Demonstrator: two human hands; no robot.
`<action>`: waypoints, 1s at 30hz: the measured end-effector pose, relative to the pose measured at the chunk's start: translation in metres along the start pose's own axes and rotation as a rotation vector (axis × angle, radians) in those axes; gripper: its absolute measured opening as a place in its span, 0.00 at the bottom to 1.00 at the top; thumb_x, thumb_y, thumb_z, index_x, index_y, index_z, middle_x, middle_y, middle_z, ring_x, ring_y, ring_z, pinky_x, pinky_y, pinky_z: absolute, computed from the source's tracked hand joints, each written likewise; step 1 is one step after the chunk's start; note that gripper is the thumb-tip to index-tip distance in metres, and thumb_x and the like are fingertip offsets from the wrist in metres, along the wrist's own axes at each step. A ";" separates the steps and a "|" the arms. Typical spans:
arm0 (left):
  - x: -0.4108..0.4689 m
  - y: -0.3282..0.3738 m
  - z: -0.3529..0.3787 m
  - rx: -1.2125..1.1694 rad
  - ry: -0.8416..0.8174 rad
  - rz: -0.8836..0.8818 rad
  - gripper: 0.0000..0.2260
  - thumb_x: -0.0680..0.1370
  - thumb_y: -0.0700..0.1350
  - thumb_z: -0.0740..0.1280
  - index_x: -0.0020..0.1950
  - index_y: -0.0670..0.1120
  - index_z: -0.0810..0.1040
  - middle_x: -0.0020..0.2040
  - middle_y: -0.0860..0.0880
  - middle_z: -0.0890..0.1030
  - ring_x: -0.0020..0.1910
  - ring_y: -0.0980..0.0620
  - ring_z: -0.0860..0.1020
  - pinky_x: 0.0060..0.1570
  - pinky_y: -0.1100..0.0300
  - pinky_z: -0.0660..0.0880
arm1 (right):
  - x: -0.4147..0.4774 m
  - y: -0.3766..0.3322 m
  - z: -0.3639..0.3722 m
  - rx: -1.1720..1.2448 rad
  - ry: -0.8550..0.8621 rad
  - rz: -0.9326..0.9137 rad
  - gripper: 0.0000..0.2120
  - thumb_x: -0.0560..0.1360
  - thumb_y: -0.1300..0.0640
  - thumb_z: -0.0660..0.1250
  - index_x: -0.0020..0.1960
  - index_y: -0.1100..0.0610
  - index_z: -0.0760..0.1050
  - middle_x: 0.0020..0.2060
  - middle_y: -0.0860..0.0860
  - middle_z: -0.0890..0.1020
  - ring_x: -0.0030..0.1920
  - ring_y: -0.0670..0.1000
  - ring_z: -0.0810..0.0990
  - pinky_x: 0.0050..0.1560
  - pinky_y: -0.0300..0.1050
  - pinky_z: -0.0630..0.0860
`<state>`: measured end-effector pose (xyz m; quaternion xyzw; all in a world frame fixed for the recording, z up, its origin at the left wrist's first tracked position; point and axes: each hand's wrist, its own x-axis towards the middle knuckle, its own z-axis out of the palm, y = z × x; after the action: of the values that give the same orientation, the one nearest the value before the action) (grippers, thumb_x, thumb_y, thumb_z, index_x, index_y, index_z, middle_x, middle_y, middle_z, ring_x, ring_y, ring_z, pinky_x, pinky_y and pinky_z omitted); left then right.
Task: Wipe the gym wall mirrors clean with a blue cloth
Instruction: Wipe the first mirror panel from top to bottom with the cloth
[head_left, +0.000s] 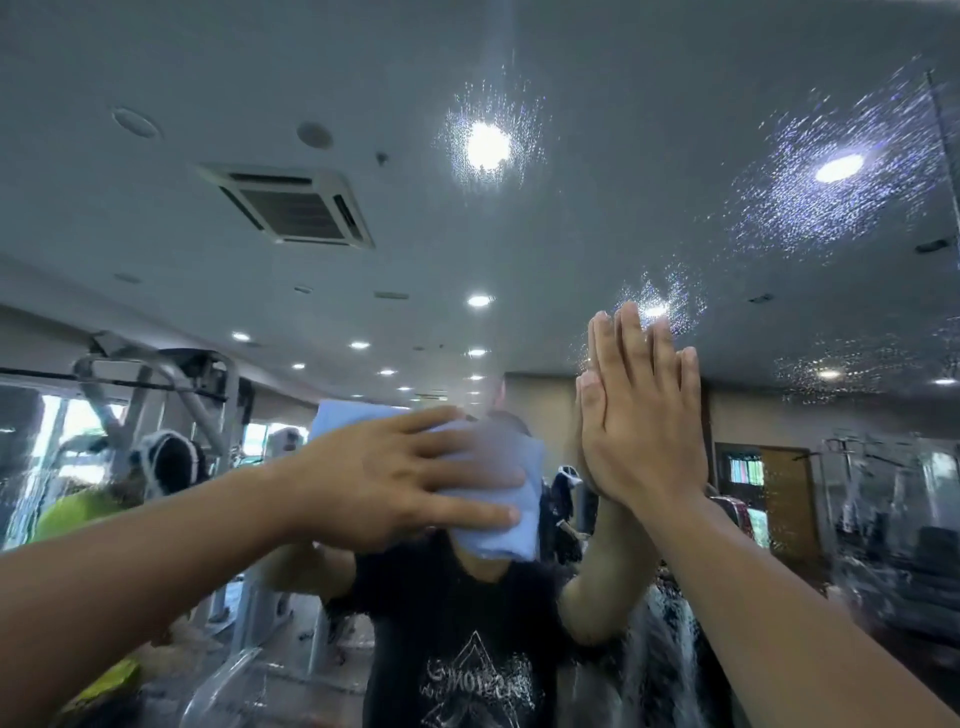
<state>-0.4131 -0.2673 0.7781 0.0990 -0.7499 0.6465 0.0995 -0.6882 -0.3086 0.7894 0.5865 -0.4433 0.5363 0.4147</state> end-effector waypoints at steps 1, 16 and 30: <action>0.003 -0.010 -0.001 0.024 0.003 -0.035 0.28 0.78 0.42 0.64 0.78 0.55 0.66 0.80 0.49 0.63 0.79 0.43 0.60 0.75 0.41 0.62 | 0.000 0.000 0.000 -0.005 0.007 0.001 0.30 0.83 0.46 0.43 0.84 0.52 0.52 0.83 0.52 0.53 0.83 0.59 0.50 0.79 0.53 0.40; 0.008 0.001 -0.002 0.055 0.075 -0.239 0.27 0.76 0.42 0.69 0.75 0.53 0.72 0.78 0.48 0.68 0.78 0.41 0.64 0.72 0.41 0.67 | 0.002 0.000 -0.005 0.028 -0.022 -0.011 0.31 0.83 0.45 0.42 0.84 0.52 0.54 0.83 0.52 0.53 0.83 0.59 0.51 0.78 0.52 0.38; 0.080 -0.141 -0.026 0.049 0.276 -1.410 0.26 0.76 0.42 0.59 0.76 0.49 0.65 0.76 0.44 0.65 0.73 0.37 0.62 0.67 0.44 0.66 | 0.013 0.034 -0.010 -0.035 0.098 0.047 0.27 0.84 0.46 0.45 0.82 0.50 0.58 0.82 0.56 0.59 0.81 0.62 0.54 0.79 0.56 0.43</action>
<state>-0.4501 -0.2631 0.9381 0.4791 -0.4734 0.4517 0.5851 -0.7227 -0.3092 0.8037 0.5417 -0.4455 0.5660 0.4333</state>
